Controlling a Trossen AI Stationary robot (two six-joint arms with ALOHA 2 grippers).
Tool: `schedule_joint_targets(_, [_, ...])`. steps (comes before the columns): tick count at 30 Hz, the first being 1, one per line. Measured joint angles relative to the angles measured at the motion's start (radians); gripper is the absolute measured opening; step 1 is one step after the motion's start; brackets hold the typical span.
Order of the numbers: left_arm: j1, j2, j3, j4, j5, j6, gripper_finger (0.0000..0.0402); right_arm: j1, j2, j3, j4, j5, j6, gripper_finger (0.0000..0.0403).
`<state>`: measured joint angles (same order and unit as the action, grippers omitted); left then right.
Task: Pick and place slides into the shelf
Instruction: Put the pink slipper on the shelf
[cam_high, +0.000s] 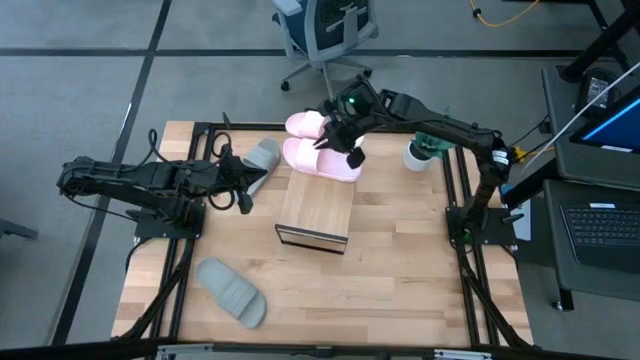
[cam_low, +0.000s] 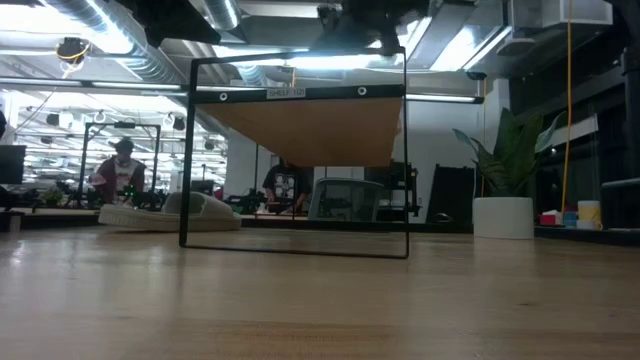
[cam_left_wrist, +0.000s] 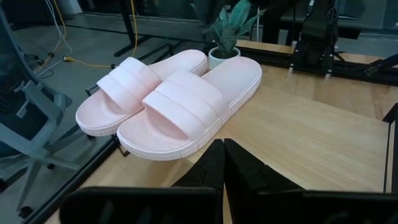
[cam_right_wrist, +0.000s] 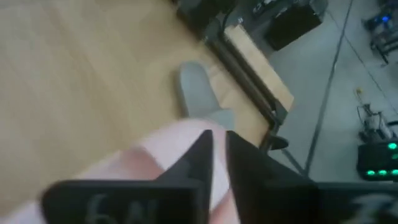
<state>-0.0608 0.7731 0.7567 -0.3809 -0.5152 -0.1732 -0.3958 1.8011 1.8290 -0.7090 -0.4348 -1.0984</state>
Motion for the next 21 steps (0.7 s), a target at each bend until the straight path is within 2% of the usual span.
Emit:
schedule_joint_targets(2, [0.000,0.000,0.000,0.000,0.000,0.020,0.0000,0.014,-0.001,0.016,-0.032,-0.002,0.062,0.0009])
schedule_joint_targets(6, [0.000,0.000,0.000,0.000,0.000,0.060,0.0000,0.042,0.001,0.032,-0.072,-0.003,0.239,0.0005])
schedule_joint_targets(11, [0.000,0.000,0.000,0.000,0.000,0.133,0.0000,0.089,0.002,0.011,-0.124,0.004,0.313,0.0003])
schedule_joint_targets(21, [0.000,0.000,0.000,0.000,0.000,0.211,0.0000,0.158,0.004,0.011,-0.248,0.157,0.531,0.0002])
